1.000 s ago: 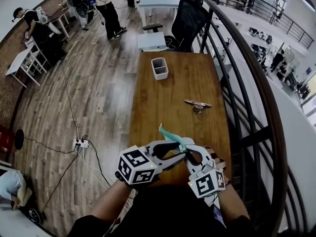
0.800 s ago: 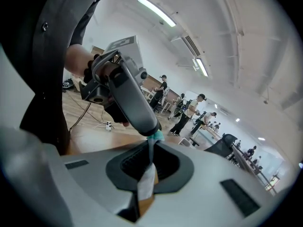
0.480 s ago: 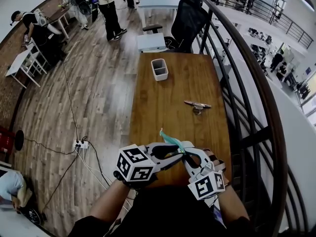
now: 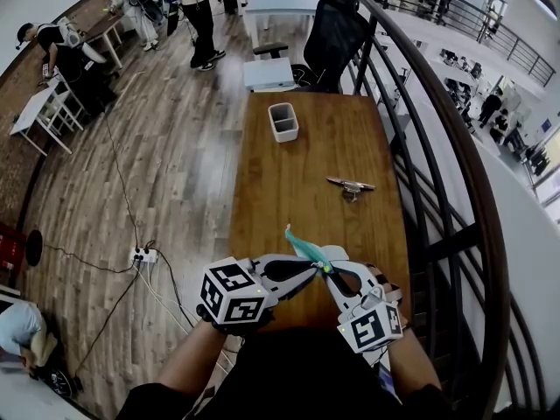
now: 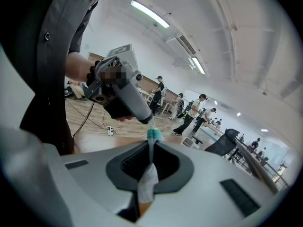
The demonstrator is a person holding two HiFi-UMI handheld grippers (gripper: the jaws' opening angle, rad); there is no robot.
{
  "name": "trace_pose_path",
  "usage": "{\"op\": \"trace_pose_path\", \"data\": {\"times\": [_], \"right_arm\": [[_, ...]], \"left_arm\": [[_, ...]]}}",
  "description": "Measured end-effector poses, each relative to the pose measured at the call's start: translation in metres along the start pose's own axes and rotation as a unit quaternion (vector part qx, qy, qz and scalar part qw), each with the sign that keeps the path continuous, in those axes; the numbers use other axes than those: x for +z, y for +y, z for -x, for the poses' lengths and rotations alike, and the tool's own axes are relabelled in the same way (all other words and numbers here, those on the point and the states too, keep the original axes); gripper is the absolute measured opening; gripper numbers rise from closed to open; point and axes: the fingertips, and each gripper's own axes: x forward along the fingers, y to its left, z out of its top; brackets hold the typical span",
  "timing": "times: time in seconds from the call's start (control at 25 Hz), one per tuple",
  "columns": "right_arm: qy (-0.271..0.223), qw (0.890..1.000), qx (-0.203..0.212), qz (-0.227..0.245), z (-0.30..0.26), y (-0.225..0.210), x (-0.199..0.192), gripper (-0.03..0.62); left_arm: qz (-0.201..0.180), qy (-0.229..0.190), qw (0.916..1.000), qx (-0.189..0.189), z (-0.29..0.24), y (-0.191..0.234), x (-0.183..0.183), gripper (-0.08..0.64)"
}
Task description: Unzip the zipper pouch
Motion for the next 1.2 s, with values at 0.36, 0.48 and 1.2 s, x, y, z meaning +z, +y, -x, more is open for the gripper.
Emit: {"op": "trace_pose_path", "data": {"times": [0.36,0.48,1.2], "right_arm": [[0.000,1.000,0.005,0.015,-0.001,0.002,0.004,0.002],[0.002,1.000,0.006,0.021,-0.001,0.004,0.003,0.002],[-0.025,0.997,0.039,-0.056,0.011,0.011,-0.005,0.137]], "left_arm": [[-0.003,-0.001,1.0000,-0.001,0.002,0.003,0.003,0.035],[-0.008,0.017,0.9998,-0.003,-0.001,0.003,0.001,0.037],[0.009,0.021,0.9997,0.012,-0.007,0.006,-0.006,0.014]]}}
